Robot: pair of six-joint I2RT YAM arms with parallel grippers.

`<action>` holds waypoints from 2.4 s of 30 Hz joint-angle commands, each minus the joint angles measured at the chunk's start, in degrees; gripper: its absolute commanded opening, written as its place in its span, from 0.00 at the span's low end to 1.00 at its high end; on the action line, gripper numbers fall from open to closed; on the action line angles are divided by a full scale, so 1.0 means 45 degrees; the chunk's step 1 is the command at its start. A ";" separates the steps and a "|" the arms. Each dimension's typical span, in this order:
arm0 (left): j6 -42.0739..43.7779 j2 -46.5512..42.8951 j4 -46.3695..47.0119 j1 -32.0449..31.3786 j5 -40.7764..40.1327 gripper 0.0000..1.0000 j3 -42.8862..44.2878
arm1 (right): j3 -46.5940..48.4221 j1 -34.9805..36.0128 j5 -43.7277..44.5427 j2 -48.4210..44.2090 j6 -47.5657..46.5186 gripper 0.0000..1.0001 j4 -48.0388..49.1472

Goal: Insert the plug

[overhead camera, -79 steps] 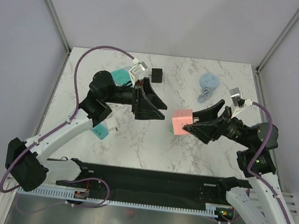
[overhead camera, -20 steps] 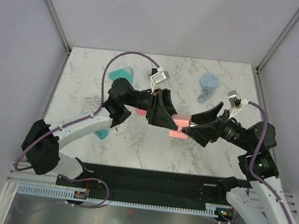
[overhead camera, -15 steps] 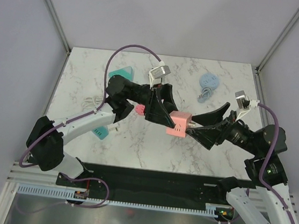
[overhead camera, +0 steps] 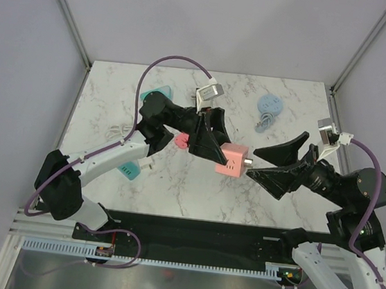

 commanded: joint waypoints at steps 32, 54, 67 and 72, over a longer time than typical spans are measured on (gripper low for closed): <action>0.2973 -0.1993 -0.3899 0.0499 -0.1898 0.02 -0.0094 | 0.0228 0.0022 0.0444 0.0802 -0.0976 0.97 -0.0970; 0.7290 -0.3047 -1.4426 0.0499 -1.0491 0.02 0.1742 | 0.0189 0.0042 0.2238 0.1115 -0.0527 0.96 -0.1497; 0.9599 -0.3240 -2.0030 0.3720 -1.5428 0.02 0.3442 | -0.0123 0.0022 0.4680 0.3846 -0.1113 0.89 -0.2903; 0.8308 -0.3771 -2.0383 0.5710 -1.4888 0.02 0.1958 | -0.0280 0.0022 0.6221 0.4883 -0.1191 0.89 -0.3117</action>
